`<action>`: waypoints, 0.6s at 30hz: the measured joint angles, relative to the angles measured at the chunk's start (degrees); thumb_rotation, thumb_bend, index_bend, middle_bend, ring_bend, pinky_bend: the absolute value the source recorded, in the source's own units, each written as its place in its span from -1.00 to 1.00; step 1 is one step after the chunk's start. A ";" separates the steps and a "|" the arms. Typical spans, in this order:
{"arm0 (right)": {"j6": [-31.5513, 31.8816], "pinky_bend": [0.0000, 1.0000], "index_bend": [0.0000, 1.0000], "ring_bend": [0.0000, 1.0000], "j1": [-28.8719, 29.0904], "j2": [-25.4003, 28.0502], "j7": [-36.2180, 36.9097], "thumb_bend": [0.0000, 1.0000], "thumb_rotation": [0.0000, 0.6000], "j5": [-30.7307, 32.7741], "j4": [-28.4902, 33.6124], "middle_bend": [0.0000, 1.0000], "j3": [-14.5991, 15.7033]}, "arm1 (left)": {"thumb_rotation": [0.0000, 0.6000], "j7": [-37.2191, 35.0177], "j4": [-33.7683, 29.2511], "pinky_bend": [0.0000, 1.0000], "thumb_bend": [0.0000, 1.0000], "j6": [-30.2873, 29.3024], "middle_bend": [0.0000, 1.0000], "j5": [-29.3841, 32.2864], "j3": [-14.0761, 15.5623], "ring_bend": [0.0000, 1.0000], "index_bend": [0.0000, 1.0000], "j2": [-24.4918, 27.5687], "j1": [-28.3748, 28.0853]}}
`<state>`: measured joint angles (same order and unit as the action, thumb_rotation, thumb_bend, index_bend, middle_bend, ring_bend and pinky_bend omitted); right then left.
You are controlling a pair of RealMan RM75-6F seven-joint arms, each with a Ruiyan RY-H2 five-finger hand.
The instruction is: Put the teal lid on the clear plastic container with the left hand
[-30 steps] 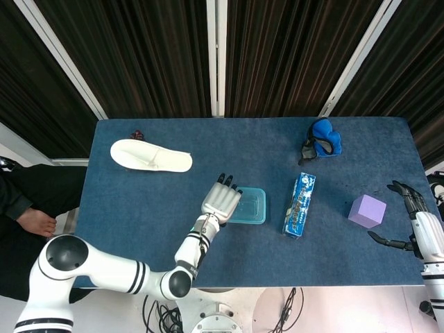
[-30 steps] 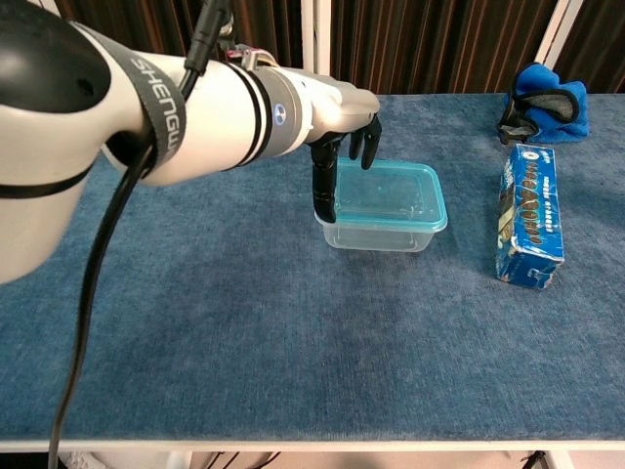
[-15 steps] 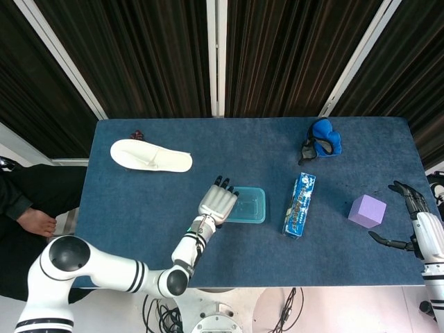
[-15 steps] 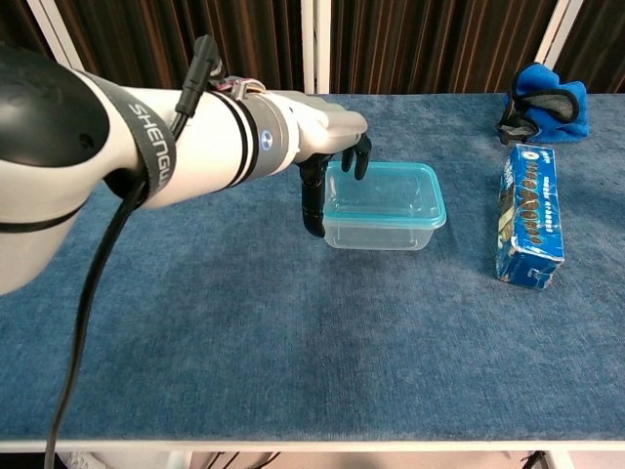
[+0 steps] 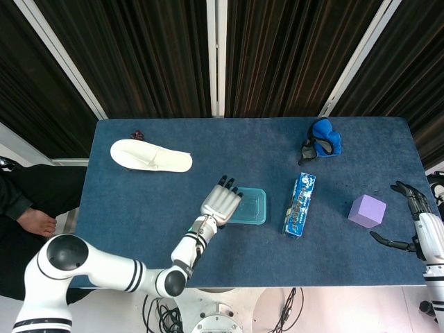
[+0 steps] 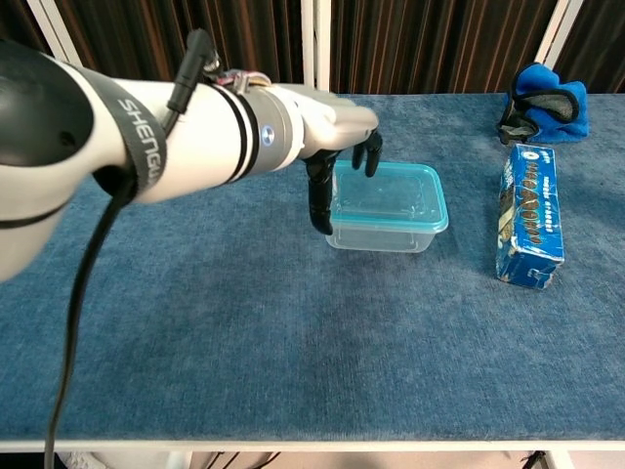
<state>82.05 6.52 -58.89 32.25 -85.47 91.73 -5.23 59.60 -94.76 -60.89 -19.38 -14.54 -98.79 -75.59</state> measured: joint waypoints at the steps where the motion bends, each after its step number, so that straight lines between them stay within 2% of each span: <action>1: 0.08 -1.00 -1.00 -1.00 -0.08 0.00 -0.01 -0.99 1.00 0.02 0.00 -0.75 0.01 | 1.00 -0.59 -0.40 -0.93 -1.00 0.85 -0.58 -1.26 0.14 -0.96 -0.45 0.63 0.13; 8: 0.43 -1.00 -1.00 -1.00 -0.61 -0.10 0.45 -0.99 1.00 0.39 -0.46 -0.75 0.09 | 1.00 -8.48 -2.49 -0.94 -1.00 7.12 -0.51 -13.71 2.18 -0.96 -0.33 5.41 2.76; 12: 0.71 -1.00 -1.00 -1.00 -0.73 -0.09 0.50 -0.99 1.00 0.24 -0.43 -0.75 0.02 | 1.00 -16.98 -1.69 -0.95 -1.00 11.42 -0.51 -23.61 3.87 -0.96 -0.30 7.40 5.51; 18: 0.97 -1.00 -1.00 -1.00 -0.98 0.03 -0.11 -0.99 1.00 0.37 0.09 -0.75 -0.03 | 1.00 -30.00 2.36 -0.96 -1.00 14.62 -0.50 -39.06 6.19 -0.96 -0.26 8.32 9.65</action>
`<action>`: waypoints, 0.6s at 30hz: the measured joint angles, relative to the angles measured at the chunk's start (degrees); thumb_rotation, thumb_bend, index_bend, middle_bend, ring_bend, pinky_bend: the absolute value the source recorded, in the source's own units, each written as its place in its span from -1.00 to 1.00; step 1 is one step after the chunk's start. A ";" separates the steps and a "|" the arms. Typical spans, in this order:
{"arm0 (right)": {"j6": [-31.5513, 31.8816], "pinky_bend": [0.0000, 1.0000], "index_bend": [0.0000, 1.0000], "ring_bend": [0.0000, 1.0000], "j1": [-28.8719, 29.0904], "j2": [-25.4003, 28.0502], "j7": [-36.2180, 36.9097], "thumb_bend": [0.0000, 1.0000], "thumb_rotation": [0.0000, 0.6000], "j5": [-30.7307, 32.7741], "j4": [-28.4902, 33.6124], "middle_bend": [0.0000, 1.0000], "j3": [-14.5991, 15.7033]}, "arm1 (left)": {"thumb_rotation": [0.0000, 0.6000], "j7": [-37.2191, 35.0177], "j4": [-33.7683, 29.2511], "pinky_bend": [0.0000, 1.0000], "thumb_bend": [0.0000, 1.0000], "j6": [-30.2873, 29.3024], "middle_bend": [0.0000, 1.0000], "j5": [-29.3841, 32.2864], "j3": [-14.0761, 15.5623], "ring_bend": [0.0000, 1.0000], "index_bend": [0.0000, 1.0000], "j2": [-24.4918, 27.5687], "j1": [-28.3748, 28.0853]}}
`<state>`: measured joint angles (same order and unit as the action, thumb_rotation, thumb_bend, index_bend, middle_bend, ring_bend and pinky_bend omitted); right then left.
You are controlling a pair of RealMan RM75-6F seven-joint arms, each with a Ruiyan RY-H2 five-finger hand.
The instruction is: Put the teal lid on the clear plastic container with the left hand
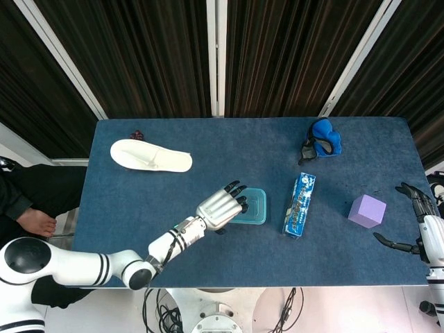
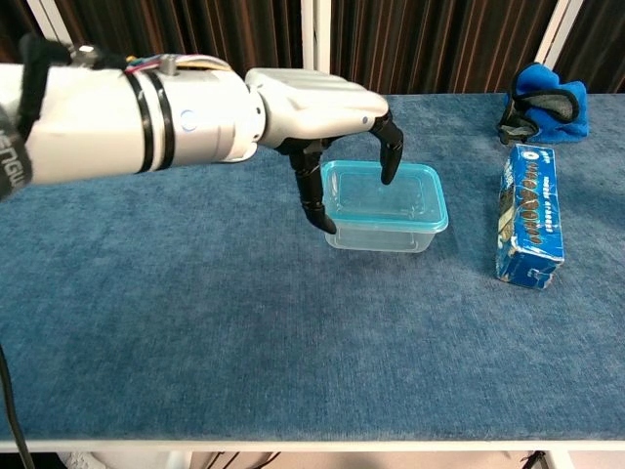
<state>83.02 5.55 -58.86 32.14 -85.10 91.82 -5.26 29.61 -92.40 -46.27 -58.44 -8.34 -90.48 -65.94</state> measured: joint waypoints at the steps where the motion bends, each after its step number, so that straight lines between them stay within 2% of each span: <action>1: 0.00 -1.00 -1.00 -1.00 -0.02 -0.01 -0.08 -0.99 1.00 0.06 0.08 -0.75 -0.02 | 1.00 -1.85 0.84 -0.96 -1.00 0.21 -0.50 -2.17 0.43 -0.96 -0.26 0.00 0.59; 7: -0.13 -1.00 -1.00 -1.00 0.10 -0.07 -0.86 -0.99 1.00 -0.13 0.70 -0.75 -0.05 | 1.00 -8.79 6.16 -0.96 -1.00 0.58 -0.50 -12.20 3.08 -0.96 -0.26 -0.72 3.47; 18: -0.42 -1.00 -1.00 -1.00 0.21 0.06 -1.92 -0.99 1.00 0.15 1.55 -0.75 -0.24 | 1.00 -8.89 8.55 -0.97 -1.00 0.73 -0.50 -14.99 4.68 -0.96 -0.26 -2.03 4.87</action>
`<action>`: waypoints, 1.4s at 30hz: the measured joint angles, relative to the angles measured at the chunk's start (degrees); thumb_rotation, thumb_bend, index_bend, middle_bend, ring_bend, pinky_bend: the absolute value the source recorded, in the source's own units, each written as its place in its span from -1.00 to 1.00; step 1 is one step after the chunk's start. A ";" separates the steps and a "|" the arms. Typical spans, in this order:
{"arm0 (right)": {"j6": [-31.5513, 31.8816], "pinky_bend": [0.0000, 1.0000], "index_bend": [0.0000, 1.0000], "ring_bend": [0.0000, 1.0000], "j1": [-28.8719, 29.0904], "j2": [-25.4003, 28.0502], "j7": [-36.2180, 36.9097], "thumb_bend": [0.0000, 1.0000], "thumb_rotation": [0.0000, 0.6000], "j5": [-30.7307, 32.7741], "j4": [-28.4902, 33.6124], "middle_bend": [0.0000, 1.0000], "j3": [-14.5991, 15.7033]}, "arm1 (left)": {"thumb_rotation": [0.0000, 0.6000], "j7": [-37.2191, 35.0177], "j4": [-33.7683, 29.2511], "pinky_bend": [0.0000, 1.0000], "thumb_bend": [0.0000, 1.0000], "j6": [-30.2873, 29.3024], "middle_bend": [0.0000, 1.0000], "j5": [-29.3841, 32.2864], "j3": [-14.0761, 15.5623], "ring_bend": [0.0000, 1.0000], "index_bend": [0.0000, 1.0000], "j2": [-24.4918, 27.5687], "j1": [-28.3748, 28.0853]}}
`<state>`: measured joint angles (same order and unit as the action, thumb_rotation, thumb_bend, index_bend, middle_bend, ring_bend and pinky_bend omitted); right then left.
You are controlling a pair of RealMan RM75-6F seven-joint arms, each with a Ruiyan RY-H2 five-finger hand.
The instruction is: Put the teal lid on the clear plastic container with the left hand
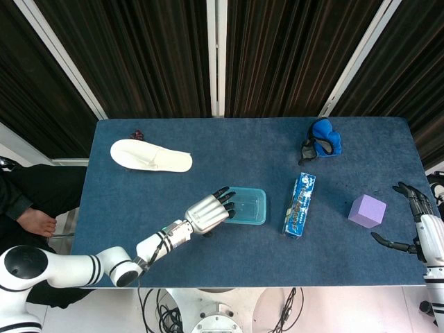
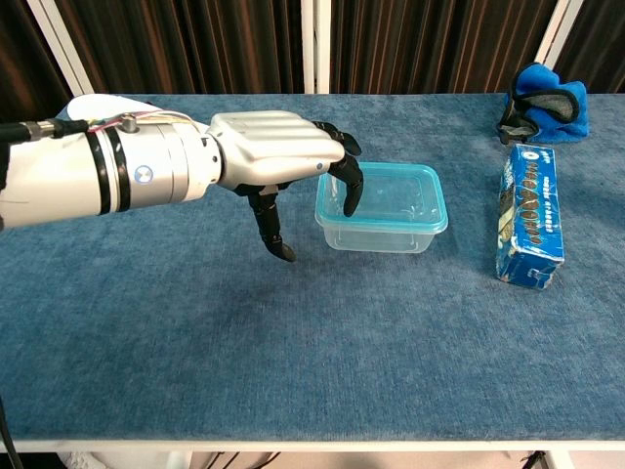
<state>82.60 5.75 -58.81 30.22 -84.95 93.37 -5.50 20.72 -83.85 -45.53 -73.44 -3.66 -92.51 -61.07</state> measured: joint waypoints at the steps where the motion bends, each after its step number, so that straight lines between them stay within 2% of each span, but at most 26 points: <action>1: 0.00 -1.00 -1.00 -1.00 0.00 0.01 -0.07 -0.99 1.00 0.01 0.07 -0.75 -0.02 | 1.00 0.08 0.25 -0.97 -1.00 -0.04 -0.50 -0.13 0.07 -0.96 -0.26 -0.20 0.10; 17: 0.27 -1.00 -1.00 -1.00 -0.27 0.12 -0.72 -0.99 1.00 0.02 0.75 -0.75 -0.03 | 1.00 -0.82 2.68 -0.97 -1.00 -1.56 -0.50 -2.51 0.64 -0.96 -0.24 -2.23 2.42; 25: 0.55 -1.00 -1.00 -1.00 -0.43 0.32 -0.41 -0.99 1.00 0.03 0.81 -0.75 -0.16 | 1.00 -3.06 1.29 -0.97 -1.00 -3.78 -0.50 -3.61 -1.32 -0.96 -0.25 -0.86 3.19; 29: -0.40 -1.00 -1.00 -1.00 -0.04 0.63 0.10 -0.99 1.00 0.18 0.42 -0.75 -0.23 | 1.00 -5.52 -0.90 -0.97 -1.00 -6.76 -0.52 -3.25 -3.48 -0.96 -0.34 1.54 4.54; 36: -2.69 -1.00 -1.00 -1.00 1.58 1.15 0.77 -0.95 1.00 -0.74 -1.40 -0.80 -0.17 | 1.00 -9.18 -4.98 -0.94 -1.00 -13.39 -0.55 2.30 -7.08 -0.96 -0.42 8.73 10.55; 42: -3.42 -1.00 -1.00 -1.00 2.54 0.04 1.17 -0.93 1.00 -1.56 -5.83 -0.82 -0.05 | 1.00 -9.33 -8.17 -0.94 -1.00 -20.14 -0.57 6.94 -6.99 -0.96 -0.42 15.87 18.67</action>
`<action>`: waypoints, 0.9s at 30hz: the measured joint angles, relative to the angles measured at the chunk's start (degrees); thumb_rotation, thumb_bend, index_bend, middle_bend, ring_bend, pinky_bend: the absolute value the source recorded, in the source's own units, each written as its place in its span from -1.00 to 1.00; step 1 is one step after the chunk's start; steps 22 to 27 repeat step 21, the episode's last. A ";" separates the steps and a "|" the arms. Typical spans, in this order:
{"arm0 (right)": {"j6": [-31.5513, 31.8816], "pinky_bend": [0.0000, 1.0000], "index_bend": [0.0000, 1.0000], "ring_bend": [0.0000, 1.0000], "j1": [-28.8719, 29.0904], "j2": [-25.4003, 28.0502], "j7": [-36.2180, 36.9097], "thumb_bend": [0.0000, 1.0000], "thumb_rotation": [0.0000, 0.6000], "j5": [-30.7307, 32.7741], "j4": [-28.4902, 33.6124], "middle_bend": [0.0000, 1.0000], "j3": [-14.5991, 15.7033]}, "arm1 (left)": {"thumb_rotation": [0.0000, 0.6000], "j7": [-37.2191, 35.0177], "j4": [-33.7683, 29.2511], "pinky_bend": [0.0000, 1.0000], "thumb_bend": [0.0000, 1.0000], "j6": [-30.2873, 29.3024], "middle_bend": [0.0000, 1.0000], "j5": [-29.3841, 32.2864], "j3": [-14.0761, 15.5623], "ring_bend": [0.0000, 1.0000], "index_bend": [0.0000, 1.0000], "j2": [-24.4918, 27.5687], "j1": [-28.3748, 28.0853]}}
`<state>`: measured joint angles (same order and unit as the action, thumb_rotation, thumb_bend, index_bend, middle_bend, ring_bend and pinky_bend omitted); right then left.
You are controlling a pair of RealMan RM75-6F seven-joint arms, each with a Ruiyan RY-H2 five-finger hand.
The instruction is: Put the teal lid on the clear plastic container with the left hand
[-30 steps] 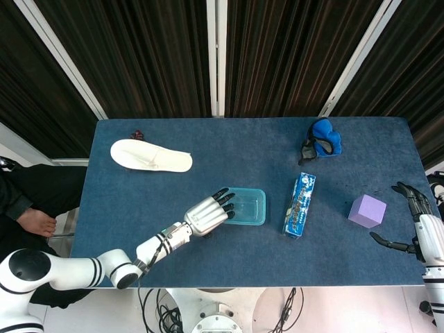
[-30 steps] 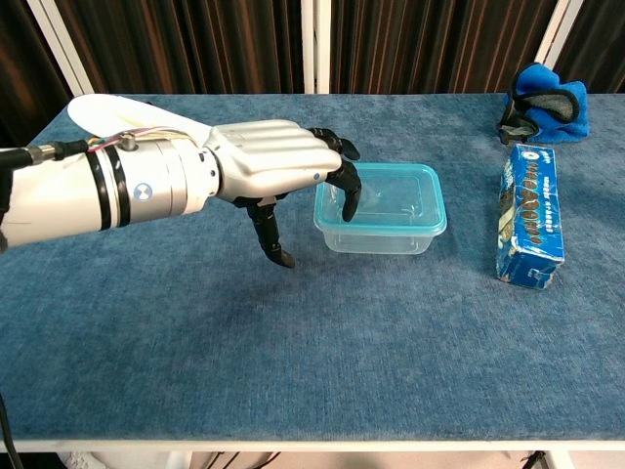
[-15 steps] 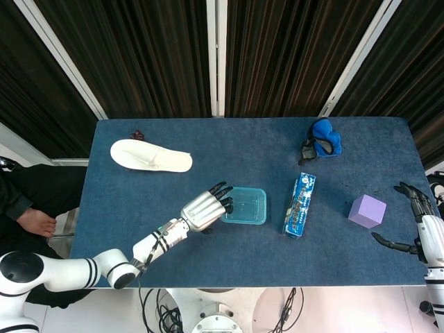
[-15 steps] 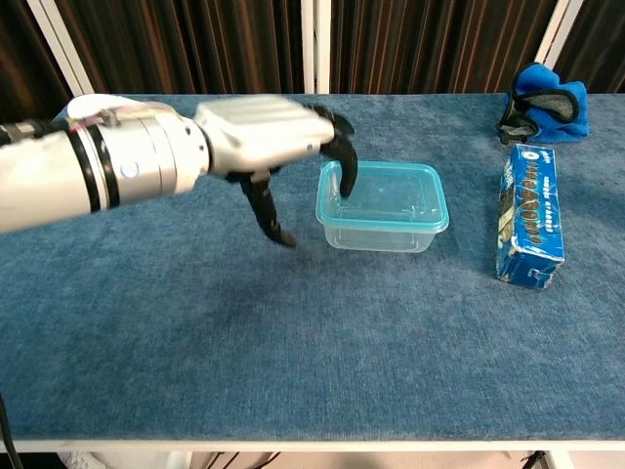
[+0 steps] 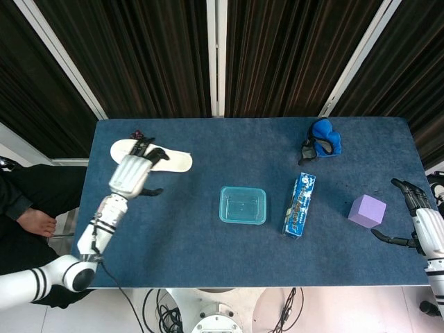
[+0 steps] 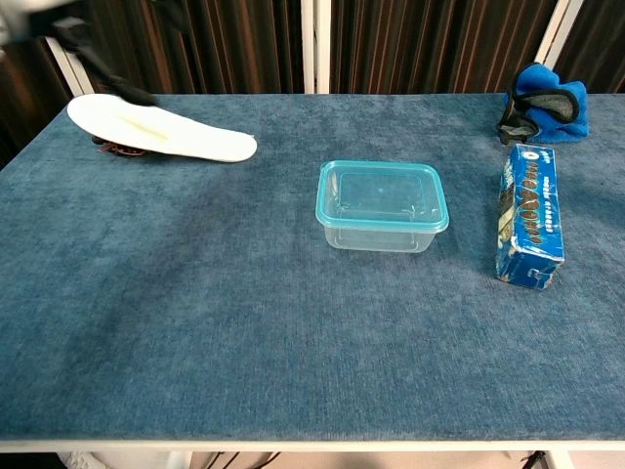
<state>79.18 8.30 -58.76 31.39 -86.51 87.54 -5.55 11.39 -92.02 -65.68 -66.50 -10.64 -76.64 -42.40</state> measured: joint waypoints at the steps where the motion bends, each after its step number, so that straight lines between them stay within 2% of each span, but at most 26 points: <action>1: 0.04 -1.00 -1.00 -1.00 0.04 -0.45 -0.10 -0.92 1.00 0.16 -0.76 -0.82 -0.07 | 1.00 -0.20 -0.38 -0.94 -1.00 -1.18 -0.57 0.34 0.23 -0.96 -0.42 0.98 1.40; 9: 2.51 -1.00 -1.00 -1.00 -0.49 -4.28 -0.86 -0.88 1.00 -0.54 -6.95 -0.82 0.34 | 1.00 -3.76 -0.99 -0.95 -1.00 -12.67 -0.59 0.09 4.51 -0.96 -0.46 6.17 14.48; 18: 8.63 -1.00 -1.00 -1.00 -3.35 -6.60 -0.86 -0.87 1.00 -5.31 -9.22 -0.80 3.33 | 1.00 -5.31 -0.81 -0.96 -1.00 -27.08 -0.63 -7.44 10.34 -0.96 -0.50 5.66 27.14; 21: 10.09 -1.00 -1.00 -1.00 -4.44 -7.51 -2.48 -0.87 1.00 -5.35 -9.15 -0.80 3.64 | 1.00 -5.01 -1.73 -0.96 -1.00 -30.21 -0.63 -9.75 11.98 -0.96 -0.50 5.22 30.62; 27: 10.09 -1.00 -1.00 -1.00 -4.44 -7.51 -2.48 -0.87 1.00 -5.35 -9.15 -0.80 3.64 | 1.00 -5.01 -1.73 -0.96 -1.00 -30.21 -0.63 -9.75 11.98 -0.96 -0.50 5.22 30.62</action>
